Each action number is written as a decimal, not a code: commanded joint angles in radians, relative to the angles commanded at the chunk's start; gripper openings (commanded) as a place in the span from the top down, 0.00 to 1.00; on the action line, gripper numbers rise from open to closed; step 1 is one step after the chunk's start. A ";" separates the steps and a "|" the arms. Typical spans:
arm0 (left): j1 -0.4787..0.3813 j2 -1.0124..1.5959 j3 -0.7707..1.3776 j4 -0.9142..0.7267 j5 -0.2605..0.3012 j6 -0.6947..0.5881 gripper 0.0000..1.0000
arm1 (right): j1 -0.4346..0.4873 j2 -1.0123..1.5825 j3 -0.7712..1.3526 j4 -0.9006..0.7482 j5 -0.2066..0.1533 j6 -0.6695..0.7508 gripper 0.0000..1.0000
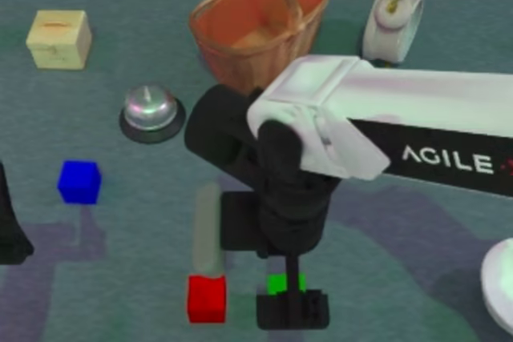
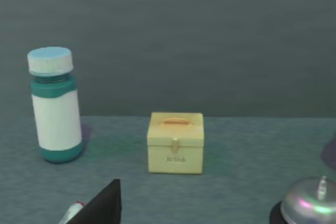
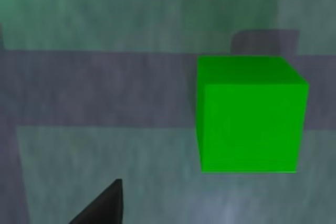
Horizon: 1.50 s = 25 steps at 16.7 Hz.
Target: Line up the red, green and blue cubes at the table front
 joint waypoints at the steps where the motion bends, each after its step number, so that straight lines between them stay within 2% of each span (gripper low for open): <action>1: 0.000 0.000 0.000 0.000 0.000 0.000 0.00 | 0.000 0.000 0.000 0.000 0.000 0.000 0.00; 5: 0.000 0.009 0.009 -0.006 0.000 0.000 0.00 | -0.011 -0.006 -0.010 0.010 0.000 0.004 0.00; 9: -0.010 0.153 0.143 -0.096 -0.001 -0.007 0.00 | -0.094 -0.153 -0.122 0.109 -0.008 0.059 0.00; 13: -0.031 0.467 0.381 -0.263 0.001 -0.019 0.00 | -0.239 -0.446 -0.338 0.279 -0.020 0.153 0.00; 18: -0.062 1.008 0.730 -0.524 0.003 -0.038 0.00 | -0.459 -0.923 -0.690 0.535 -0.027 0.300 0.00; 25: -0.098 1.646 1.185 -0.862 0.002 -0.064 0.00 | -0.758 -1.586 -1.191 0.880 -0.016 0.506 0.00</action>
